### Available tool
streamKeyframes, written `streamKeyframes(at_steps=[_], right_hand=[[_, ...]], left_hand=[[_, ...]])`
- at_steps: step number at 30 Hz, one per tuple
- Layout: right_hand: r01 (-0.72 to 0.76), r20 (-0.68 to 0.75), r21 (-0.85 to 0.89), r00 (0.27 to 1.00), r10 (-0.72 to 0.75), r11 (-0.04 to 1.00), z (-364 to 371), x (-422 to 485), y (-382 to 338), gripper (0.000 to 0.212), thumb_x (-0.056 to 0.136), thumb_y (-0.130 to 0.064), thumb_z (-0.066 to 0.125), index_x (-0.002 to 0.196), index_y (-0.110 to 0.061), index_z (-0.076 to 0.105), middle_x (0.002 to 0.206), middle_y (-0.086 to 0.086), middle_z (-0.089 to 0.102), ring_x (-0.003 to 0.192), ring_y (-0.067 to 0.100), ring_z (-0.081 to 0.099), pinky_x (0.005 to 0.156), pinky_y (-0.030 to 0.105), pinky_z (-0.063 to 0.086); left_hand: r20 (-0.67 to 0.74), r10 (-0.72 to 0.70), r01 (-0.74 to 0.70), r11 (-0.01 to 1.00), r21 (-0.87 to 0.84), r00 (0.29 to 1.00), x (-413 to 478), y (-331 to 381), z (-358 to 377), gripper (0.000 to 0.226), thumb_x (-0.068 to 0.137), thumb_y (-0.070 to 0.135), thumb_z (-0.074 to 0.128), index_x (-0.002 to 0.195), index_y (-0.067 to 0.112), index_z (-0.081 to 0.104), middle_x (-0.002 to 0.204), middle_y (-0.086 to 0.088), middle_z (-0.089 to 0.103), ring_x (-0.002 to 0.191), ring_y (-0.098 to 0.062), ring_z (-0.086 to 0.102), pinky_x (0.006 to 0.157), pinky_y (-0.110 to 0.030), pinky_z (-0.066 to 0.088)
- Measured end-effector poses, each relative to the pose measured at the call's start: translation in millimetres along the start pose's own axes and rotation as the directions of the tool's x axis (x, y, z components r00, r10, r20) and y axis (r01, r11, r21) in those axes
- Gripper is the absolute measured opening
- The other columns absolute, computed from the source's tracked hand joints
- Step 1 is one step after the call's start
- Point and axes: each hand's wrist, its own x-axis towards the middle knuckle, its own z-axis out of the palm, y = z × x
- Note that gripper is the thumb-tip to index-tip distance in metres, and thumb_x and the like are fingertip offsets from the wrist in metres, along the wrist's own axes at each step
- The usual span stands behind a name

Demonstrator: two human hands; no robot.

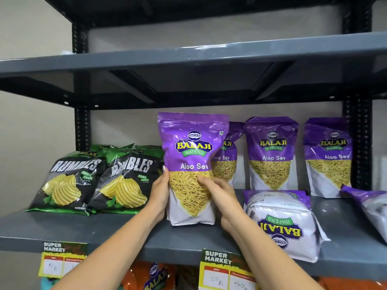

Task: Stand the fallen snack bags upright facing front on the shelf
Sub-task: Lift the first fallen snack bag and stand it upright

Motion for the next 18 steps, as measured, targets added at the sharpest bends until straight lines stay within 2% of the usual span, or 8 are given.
streamKeyframes(at_steps=[2, 4, 7, 10, 12, 15, 16, 18], right_hand=[[0.053, -0.013, -0.045, 0.998, -0.054, 0.998, 1, -1, 5, 0.055, 0.065, -0.026, 0.086, 0.111, -0.009, 0.062, 0.106, 0.009, 0.075, 0.076, 0.008, 0.071, 0.064, 0.015, 0.052], [0.112, -0.048, -0.117, 0.992, -0.118, 0.987, 2, -5, 8, 0.055, 0.061, -0.029, 0.088, 0.104, -0.015, 0.057, 0.105, 0.012, 0.073, 0.086, 0.017, 0.069, 0.078, 0.027, 0.055], [0.187, -0.064, -0.214, 0.977, -0.205, 0.959, 2, -12, 11, 0.053, 0.059, -0.037, 0.088, 0.094, -0.023, 0.050, 0.107, 0.012, 0.070, 0.095, 0.023, 0.068, 0.090, 0.041, 0.054], [0.210, -0.038, -0.244, 0.973, -0.226, 0.947, 0, -18, 9, 0.056, 0.057, -0.045, 0.086, 0.094, -0.026, 0.048, 0.111, 0.012, 0.067, 0.102, 0.026, 0.066, 0.094, 0.046, 0.052], [0.216, -0.016, -0.257, 0.974, -0.227, 0.942, -2, -21, 8, 0.056, 0.057, -0.049, 0.084, 0.093, -0.028, 0.047, 0.111, 0.011, 0.067, 0.104, 0.025, 0.065, 0.095, 0.046, 0.052], [0.231, 0.011, -0.264, 0.972, -0.236, 0.937, -3, -28, 6, 0.053, 0.059, -0.049, 0.083, 0.091, -0.029, 0.047, 0.109, 0.009, 0.067, 0.104, 0.024, 0.064, 0.095, 0.047, 0.051], [0.234, 0.017, -0.268, 0.971, -0.238, 0.935, -4, -31, 5, 0.052, 0.059, -0.050, 0.083, 0.091, -0.029, 0.047, 0.109, 0.010, 0.066, 0.104, 0.024, 0.063, 0.094, 0.047, 0.051], [0.240, 0.028, -0.270, 0.970, -0.241, 0.932, -4, -36, 4, 0.052, 0.059, -0.051, 0.081, 0.092, -0.030, 0.047, 0.111, 0.009, 0.065, 0.105, 0.024, 0.063, 0.095, 0.047, 0.051]], left_hand=[[-0.030, 0.010, -0.009, 1.000, 0.018, 0.999, 0, -2, -1, 0.044, 0.098, 0.048, 0.039, 0.087, 0.018, 0.070, 0.093, -0.006, 0.073, 0.083, -0.017, 0.068, 0.077, -0.030, 0.052], [-0.074, 0.039, -0.035, 0.997, 0.067, 0.996, -2, -4, -1, 0.046, 0.098, 0.049, 0.037, 0.085, 0.020, 0.070, 0.092, -0.005, 0.072, 0.081, -0.015, 0.067, 0.076, -0.030, 0.052], [-0.163, 0.085, -0.059, 0.985, 0.160, 0.983, -7, -4, 0, 0.054, 0.098, 0.050, 0.034, 0.106, 0.012, 0.071, 0.109, -0.015, 0.072, 0.101, -0.028, 0.068, 0.096, -0.042, 0.051], [-0.197, 0.110, -0.070, 0.977, 0.201, 0.974, -13, -2, 1, 0.060, 0.099, 0.051, 0.031, 0.123, 0.008, 0.065, 0.120, -0.016, 0.070, 0.111, -0.030, 0.065, 0.102, -0.045, 0.047], [-0.218, 0.124, -0.078, 0.976, 0.205, 0.968, -17, -3, 1, 0.060, 0.099, 0.050, 0.031, 0.121, 0.007, 0.066, 0.118, -0.015, 0.070, 0.107, -0.028, 0.065, 0.102, -0.044, 0.047], [-0.255, 0.134, -0.089, 0.980, 0.181, 0.958, -24, -3, 0, 0.055, 0.100, 0.045, 0.032, 0.115, 0.004, 0.067, 0.099, -0.010, 0.071, 0.093, -0.026, 0.063, 0.094, -0.041, 0.048], [-0.258, 0.136, -0.091, 0.979, 0.181, 0.957, -26, -3, -1, 0.056, 0.100, 0.045, 0.032, 0.117, 0.004, 0.066, 0.096, -0.009, 0.071, 0.093, -0.027, 0.064, 0.095, -0.043, 0.049], [-0.252, 0.149, -0.108, 0.980, 0.167, 0.956, -31, -3, -2, 0.058, 0.100, 0.047, 0.032, 0.120, 0.005, 0.065, 0.106, -0.013, 0.071, 0.103, -0.031, 0.065, 0.100, -0.049, 0.048]])
